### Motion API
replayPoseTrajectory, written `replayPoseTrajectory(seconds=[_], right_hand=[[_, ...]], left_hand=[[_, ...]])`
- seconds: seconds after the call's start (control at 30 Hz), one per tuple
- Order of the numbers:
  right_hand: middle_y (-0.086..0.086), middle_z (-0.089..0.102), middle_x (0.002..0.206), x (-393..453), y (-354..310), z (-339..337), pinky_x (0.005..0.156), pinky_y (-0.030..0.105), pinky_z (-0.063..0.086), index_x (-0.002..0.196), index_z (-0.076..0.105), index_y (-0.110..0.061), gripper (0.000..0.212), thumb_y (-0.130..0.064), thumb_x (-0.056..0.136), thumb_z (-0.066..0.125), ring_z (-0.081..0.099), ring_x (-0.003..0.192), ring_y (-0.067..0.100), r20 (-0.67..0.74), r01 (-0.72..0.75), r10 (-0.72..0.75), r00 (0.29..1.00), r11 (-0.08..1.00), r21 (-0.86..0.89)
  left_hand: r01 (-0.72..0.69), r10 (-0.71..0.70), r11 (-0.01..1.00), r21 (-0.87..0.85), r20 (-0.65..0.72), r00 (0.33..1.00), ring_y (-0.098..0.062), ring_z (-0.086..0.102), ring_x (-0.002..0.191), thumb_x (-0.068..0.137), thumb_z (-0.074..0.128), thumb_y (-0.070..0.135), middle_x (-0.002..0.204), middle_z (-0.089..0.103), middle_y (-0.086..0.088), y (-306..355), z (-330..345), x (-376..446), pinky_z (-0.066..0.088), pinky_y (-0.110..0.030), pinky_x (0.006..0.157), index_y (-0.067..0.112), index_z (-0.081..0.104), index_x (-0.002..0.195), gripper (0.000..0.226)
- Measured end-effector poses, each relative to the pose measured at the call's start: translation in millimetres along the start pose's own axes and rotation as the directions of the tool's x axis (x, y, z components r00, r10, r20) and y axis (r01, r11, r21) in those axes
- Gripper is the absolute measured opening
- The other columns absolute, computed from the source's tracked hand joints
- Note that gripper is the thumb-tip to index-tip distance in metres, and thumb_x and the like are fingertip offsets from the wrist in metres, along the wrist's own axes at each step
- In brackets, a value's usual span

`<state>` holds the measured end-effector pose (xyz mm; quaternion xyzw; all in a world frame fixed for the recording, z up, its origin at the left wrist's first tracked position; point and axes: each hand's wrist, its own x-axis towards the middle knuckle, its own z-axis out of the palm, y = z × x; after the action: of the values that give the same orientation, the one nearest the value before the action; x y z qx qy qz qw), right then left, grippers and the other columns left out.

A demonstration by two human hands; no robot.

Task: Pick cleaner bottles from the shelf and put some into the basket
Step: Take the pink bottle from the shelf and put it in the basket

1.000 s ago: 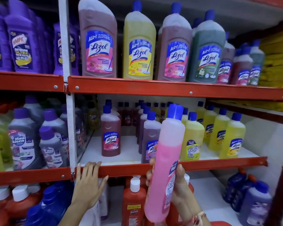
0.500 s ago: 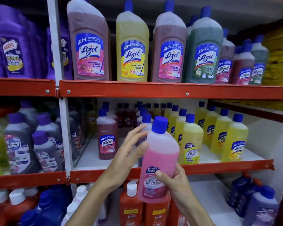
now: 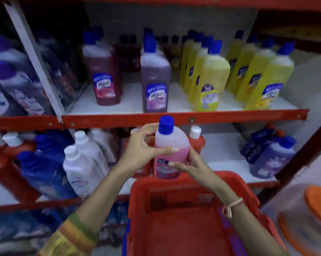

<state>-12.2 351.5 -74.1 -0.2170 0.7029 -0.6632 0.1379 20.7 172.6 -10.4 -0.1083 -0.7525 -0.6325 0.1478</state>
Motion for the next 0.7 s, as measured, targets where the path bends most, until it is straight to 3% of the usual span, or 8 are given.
replayPoseTrajectory(seconds=[0.1,0.17,0.27,0.37,0.47,0.6,0.7], right_hand=[[-0.003,0.061,0.131,-17.4,38.0,-5.4,0.101,0.028,0.051,0.142,0.038,-0.017,0.075,-0.003,0.079,0.076,0.059,0.120,0.009,-0.001,-0.101,0.101,0.995,0.992,-0.076],[-0.002,0.064,0.128,-28.9,62.8,-7.6,0.101,0.031,0.051,0.137,0.045,-0.016,0.075,-0.005,0.073,0.081,0.061,0.115,0.009,-0.031,-0.150,0.147,0.989,0.979,-0.135],[0.002,0.067,0.123,-39.9,97.4,-9.3,0.099,0.033,0.050,0.129,0.054,-0.020,0.075,-0.011,0.063,0.088,0.061,0.111,0.013,-0.088,-0.215,0.197,0.976,0.919,-0.330],[0.010,0.070,0.120,-47.8,130.3,-4.4,0.092,0.035,0.051,0.125,0.060,-0.014,0.073,-0.016,0.058,0.089,0.065,0.108,0.022,-0.128,-0.322,0.299,0.946,0.807,-0.495],[0.018,0.071,0.118,-53.8,160.5,5.8,0.086,0.034,0.048,0.120,0.064,-0.005,0.064,-0.013,0.061,0.088,0.067,0.104,0.027,-0.173,-0.411,0.379,0.909,0.749,-0.520],[0.019,0.070,0.119,-58.2,188.3,15.9,0.088,0.034,0.047,0.121,0.062,-0.003,0.061,-0.011,0.065,0.085,0.066,0.107,0.029,-0.182,-0.484,0.462,0.868,0.703,-0.521],[0.019,0.070,0.118,-58.7,200.0,20.6,0.091,0.039,0.051,0.120,0.064,-0.007,0.056,-0.010,0.067,0.083,0.066,0.109,0.032,-0.161,-0.507,0.504,0.848,0.686,-0.522]], left_hand=[[0.089,-0.089,0.996,0.013,0.010,0.996,-0.016,0.066,0.099,0.049,0.091,0.011,0.114,0.067,-0.013,-34.2,15.0,-21.2,0.055,-0.035,0.086,0.031,0.069,0.096,0.055],[0.161,-0.162,0.987,0.007,0.018,0.987,-0.020,0.066,0.100,0.048,0.092,0.011,0.113,0.067,-0.014,-59.7,26.1,-36.4,0.055,-0.036,0.086,0.029,0.070,0.096,0.056],[0.304,-0.305,0.952,0.046,0.024,0.952,-0.014,0.067,0.095,0.043,0.094,0.008,0.108,0.069,-0.007,-103.6,43.3,-60.6,0.056,-0.025,0.081,0.019,0.072,0.097,0.059],[0.503,-0.503,0.864,0.007,0.013,0.864,-0.017,0.066,0.087,0.040,0.092,-0.004,0.097,0.072,-0.007,-145.4,58.9,-85.1,0.057,-0.022,0.073,0.016,0.070,0.094,0.061],[0.603,-0.602,0.797,0.015,-0.038,0.797,-0.020,0.061,0.086,0.040,0.089,-0.014,0.096,0.069,-0.013,-177.6,70.5,-103.1,0.055,-0.035,0.077,0.005,0.067,0.099,0.065],[0.670,-0.664,0.741,0.052,-0.090,0.742,-0.020,0.060,0.085,0.040,0.088,-0.015,0.098,0.070,-0.019,-203.4,78.9,-122.7,0.053,-0.024,0.070,-0.003,0.066,0.101,0.066],[0.710,-0.701,0.703,0.042,-0.128,0.702,-0.022,0.058,0.087,0.040,0.086,-0.019,0.098,0.069,-0.020,-215.3,82.9,-132.7,0.052,-0.031,0.071,-0.007,0.066,0.102,0.066]])
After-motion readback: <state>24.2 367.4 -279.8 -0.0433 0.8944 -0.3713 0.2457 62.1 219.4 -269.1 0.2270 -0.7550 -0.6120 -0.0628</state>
